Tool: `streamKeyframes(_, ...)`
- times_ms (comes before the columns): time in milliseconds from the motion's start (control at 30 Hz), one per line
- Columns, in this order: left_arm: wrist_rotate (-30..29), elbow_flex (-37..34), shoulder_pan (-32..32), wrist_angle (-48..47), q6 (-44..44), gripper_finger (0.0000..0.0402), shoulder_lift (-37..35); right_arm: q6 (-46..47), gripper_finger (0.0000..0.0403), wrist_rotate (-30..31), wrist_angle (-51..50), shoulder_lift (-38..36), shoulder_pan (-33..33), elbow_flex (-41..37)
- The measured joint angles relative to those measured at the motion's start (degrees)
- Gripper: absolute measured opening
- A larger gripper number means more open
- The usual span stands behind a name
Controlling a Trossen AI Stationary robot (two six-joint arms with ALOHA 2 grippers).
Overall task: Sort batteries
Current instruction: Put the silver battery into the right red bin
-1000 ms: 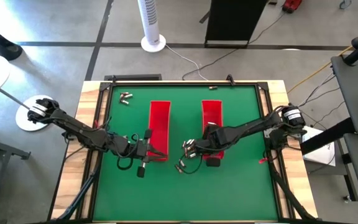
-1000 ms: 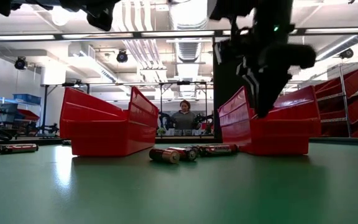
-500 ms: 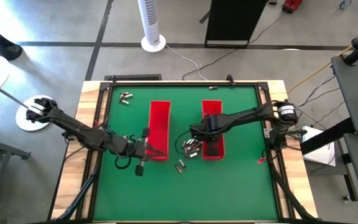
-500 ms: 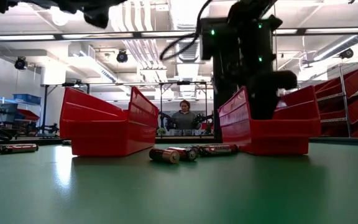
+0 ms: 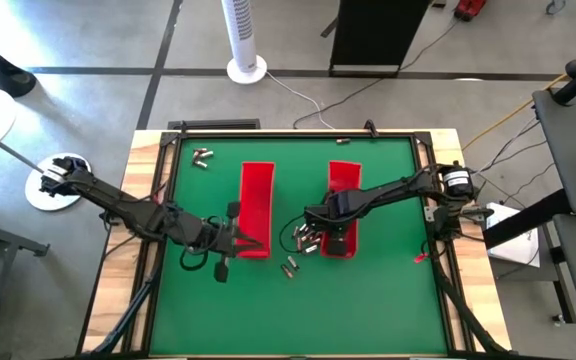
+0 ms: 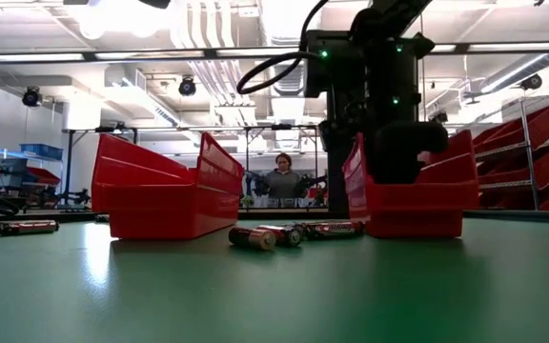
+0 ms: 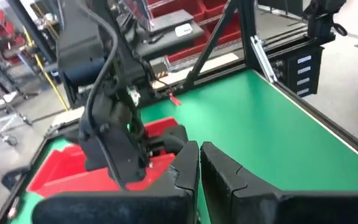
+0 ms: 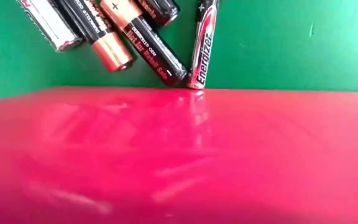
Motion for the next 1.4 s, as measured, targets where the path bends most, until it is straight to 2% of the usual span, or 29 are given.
streamKeyframes(100,0.4,0.7,0.0,0.0,2.2,0.0000,0.1,0.2,0.0030,-0.2,-1.1,0.0,0.0,0.0)
streamKeyframes(300,10.9,-1.5,0.0,-0.3,8.1,0.0000,-0.6,1.1,0.0066,-0.2,-5.4,-0.6,0.6,-0.1)
streamKeyframes(600,8.5,-2.7,0.2,0.7,4.8,0.0000,-1.9,4.1,0.0147,2.9,-10.7,-5.6,3.6,2.6)
streamKeyframes(733,8.5,-2.8,0.2,0.7,4.6,0.0000,-1.9,6.2,0.0171,6.6,-12.2,-9.5,5.9,6.1)
streamKeyframes(833,8.5,-2.8,0.2,0.7,4.4,0.0000,-1.9,6.4,0.0183,12.2,-11.0,-11.8,8.6,9.3)
streamKeyframes(967,8.5,-2.8,0.3,0.8,4.4,0.0000,-1.9,2.3,0.0189,18.3,0.5,-13.1,11.6,11.2)
streamKeyframes(1100,8.4,-2.8,0.7,1.0,4.2,0.0000,-1.2,-5.7,0.0187,18.3,21.9,-12.0,13.3,8.5)
streamKeyframes(1167,7.6,-2.8,0.7,0.7,3.8,0.0000,-0.8,-7.9,0.0184,17.7,28.8,-10.2,13.5,7.5)
streamKeyframes(1300,1.8,-2.8,0.7,-0.3,0.9,0.0000,-0.8,-2.5,0.0178,16.4,31.8,-4.5,13.4,7.1)
streamKeyframes(1400,-1.6,-2.8,0.7,-1.9,-2.3,0.0000,-0.9,1.7,0.0173,17.8,31.6,-0.5,14.8,7.2)
